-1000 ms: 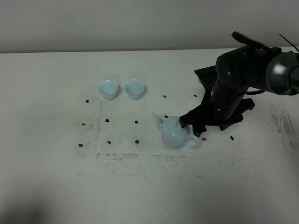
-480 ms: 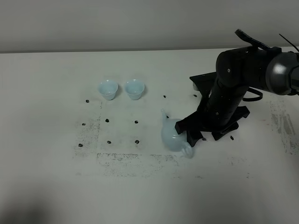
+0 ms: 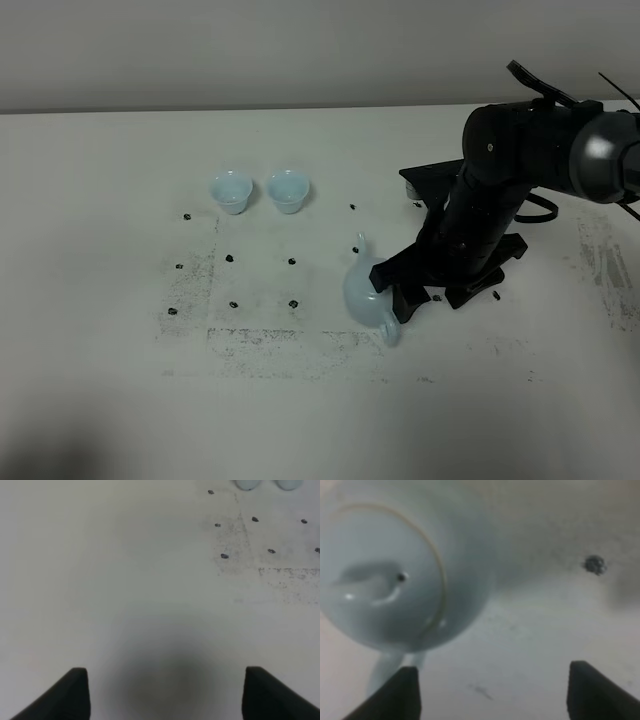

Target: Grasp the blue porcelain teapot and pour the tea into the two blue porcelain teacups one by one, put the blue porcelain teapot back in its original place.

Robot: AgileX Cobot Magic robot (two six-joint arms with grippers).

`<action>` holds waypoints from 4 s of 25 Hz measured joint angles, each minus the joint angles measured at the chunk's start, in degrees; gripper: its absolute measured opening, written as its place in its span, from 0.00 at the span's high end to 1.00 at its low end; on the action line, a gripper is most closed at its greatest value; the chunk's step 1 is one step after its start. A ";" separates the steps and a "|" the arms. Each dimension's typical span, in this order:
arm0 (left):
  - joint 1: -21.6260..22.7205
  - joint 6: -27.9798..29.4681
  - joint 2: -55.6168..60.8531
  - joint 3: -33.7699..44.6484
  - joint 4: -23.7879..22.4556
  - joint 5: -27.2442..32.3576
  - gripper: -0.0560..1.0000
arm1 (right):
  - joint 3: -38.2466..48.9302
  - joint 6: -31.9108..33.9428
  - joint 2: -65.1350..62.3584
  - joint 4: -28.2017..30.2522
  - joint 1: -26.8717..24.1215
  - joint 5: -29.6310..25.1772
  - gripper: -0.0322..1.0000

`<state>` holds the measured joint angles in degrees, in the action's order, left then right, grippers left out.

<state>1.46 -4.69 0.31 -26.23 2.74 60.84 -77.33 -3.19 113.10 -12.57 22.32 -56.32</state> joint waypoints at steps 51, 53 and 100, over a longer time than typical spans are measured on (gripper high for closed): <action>0.00 0.00 0.00 0.00 0.00 0.00 0.37 | 10.25 16.39 -5.91 4.15 7.42 10.03 0.40; 0.00 0.00 0.00 0.00 0.00 0.00 0.37 | 10.25 16.83 -5.79 5.14 7.42 10.36 0.40; 0.00 0.00 0.00 0.00 0.00 0.00 0.37 | 10.25 -4.94 -10.38 -1.20 4.78 2.13 0.40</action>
<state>1.46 -4.69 0.31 -26.23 2.74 60.84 -67.08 -8.13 102.72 -13.76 27.10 -54.19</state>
